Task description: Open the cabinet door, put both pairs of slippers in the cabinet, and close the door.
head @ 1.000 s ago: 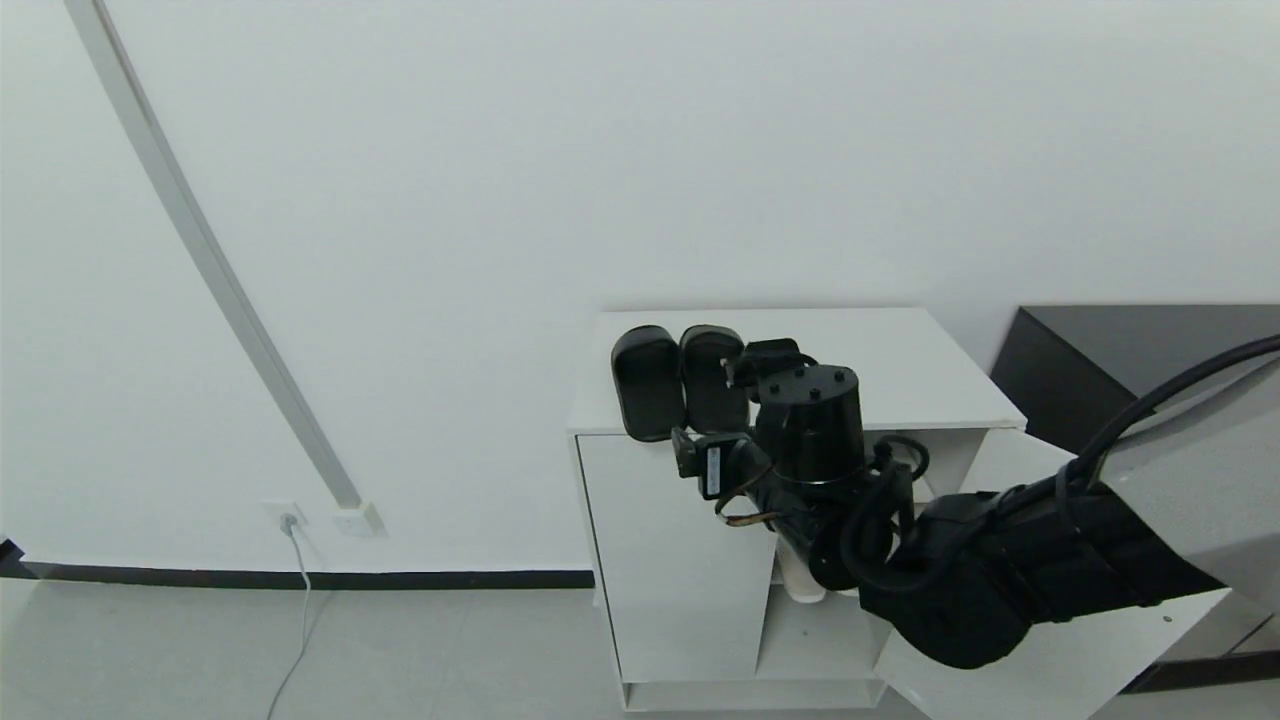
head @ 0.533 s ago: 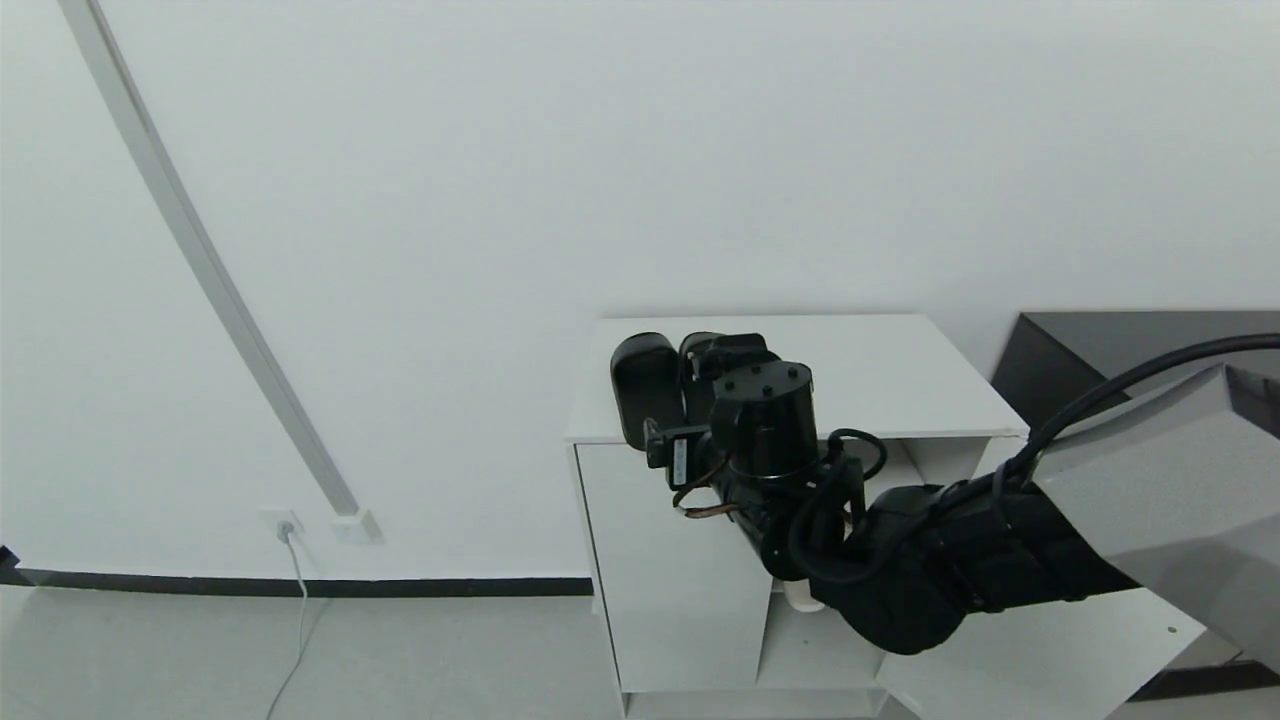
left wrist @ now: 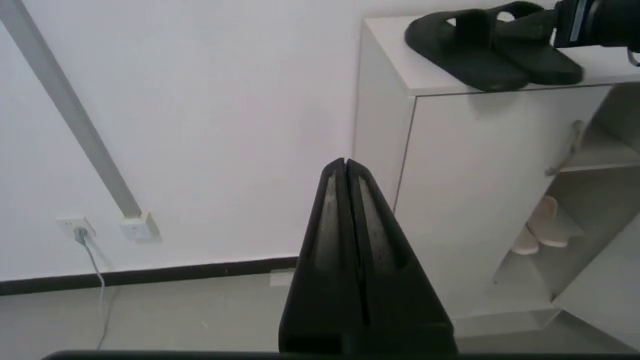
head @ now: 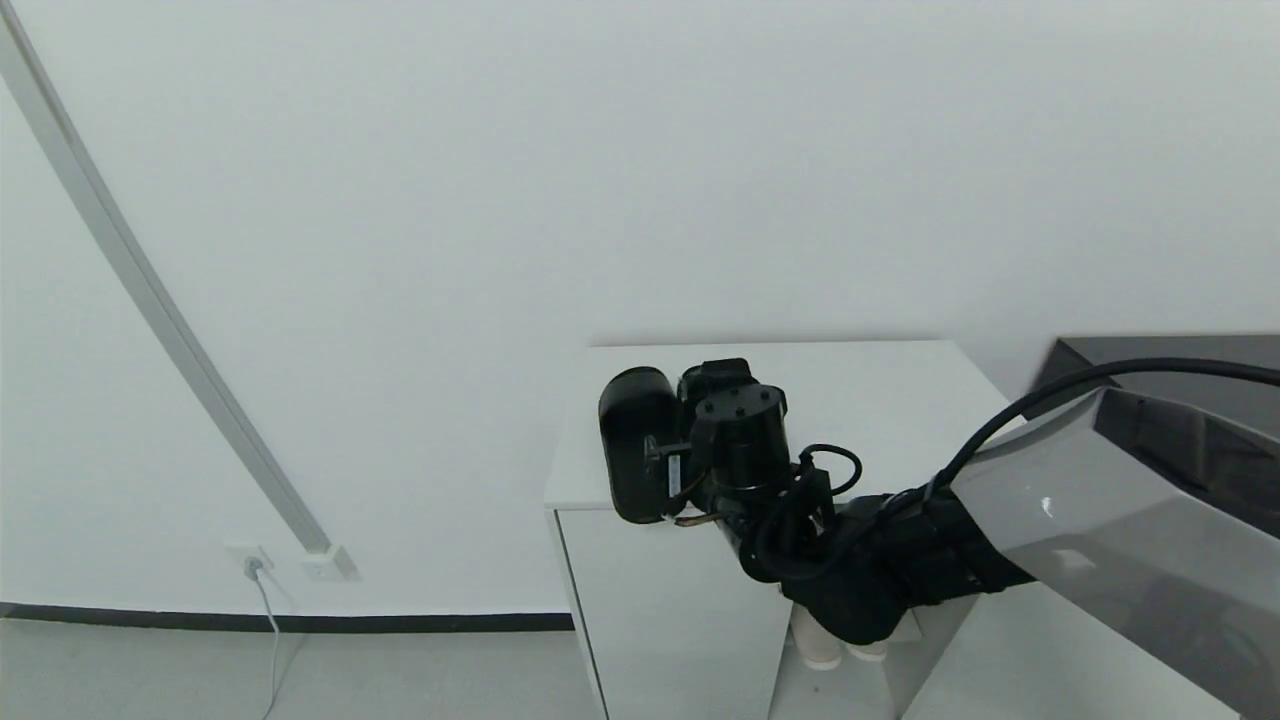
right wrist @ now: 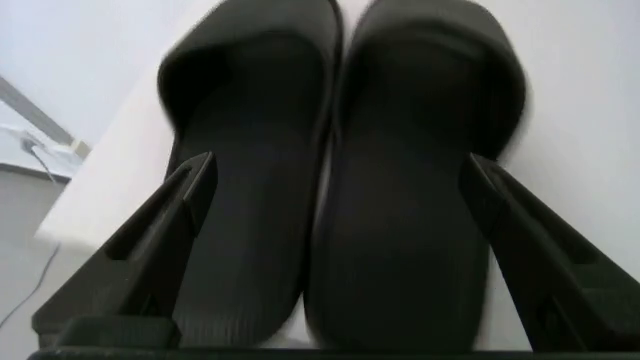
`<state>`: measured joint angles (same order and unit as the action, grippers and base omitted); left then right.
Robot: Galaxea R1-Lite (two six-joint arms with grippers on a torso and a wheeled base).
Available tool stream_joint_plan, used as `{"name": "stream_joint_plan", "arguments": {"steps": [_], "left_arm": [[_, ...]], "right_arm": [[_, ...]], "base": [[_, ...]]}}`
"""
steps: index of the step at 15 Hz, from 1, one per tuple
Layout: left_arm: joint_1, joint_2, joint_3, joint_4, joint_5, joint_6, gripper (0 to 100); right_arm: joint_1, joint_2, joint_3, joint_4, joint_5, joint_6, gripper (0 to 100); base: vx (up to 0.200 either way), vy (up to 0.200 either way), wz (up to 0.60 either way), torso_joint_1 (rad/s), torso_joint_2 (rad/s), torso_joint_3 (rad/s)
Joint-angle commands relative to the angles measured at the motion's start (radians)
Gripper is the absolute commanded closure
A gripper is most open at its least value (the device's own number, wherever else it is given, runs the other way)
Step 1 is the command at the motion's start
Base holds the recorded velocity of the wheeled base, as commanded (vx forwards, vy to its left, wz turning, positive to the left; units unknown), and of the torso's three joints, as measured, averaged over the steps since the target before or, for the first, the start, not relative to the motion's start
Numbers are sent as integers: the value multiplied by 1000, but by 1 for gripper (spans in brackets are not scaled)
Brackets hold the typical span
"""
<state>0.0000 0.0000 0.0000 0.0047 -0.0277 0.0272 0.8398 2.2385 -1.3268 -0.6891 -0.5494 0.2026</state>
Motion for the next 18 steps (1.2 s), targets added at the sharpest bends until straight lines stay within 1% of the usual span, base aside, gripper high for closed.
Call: {"name": "stream_joint_plan", "arguments": {"steps": [1, 6, 9, 10, 12, 18], "left_arm": [[0, 0, 0, 0, 0, 0, 100], [0, 0, 0, 0, 0, 0, 100], [0, 0, 0, 0, 0, 0, 100], [0, 0, 0, 0, 0, 0, 100], [0, 0, 0, 0, 0, 2, 100], [0, 0, 0, 0, 0, 3, 100]], "right_arm": [[-8, 52, -38, 0, 0, -12, 0], [-48, 127, -129, 0, 2, -32, 0], [-53, 135, -153, 0, 2, -52, 0], [-54, 168, -198, 2, 0, -54, 0], [-54, 194, -226, 2, 0, -55, 0], [-57, 210, -264, 2, 0, -60, 0]], "base": [[0, 0, 0, 0, 0, 0], [0, 0, 0, 0, 0, 0], [0, 0, 0, 0, 0, 0], [0, 0, 0, 0, 0, 0], [0, 0, 0, 0, 0, 0], [0, 0, 0, 0, 0, 0]]}}
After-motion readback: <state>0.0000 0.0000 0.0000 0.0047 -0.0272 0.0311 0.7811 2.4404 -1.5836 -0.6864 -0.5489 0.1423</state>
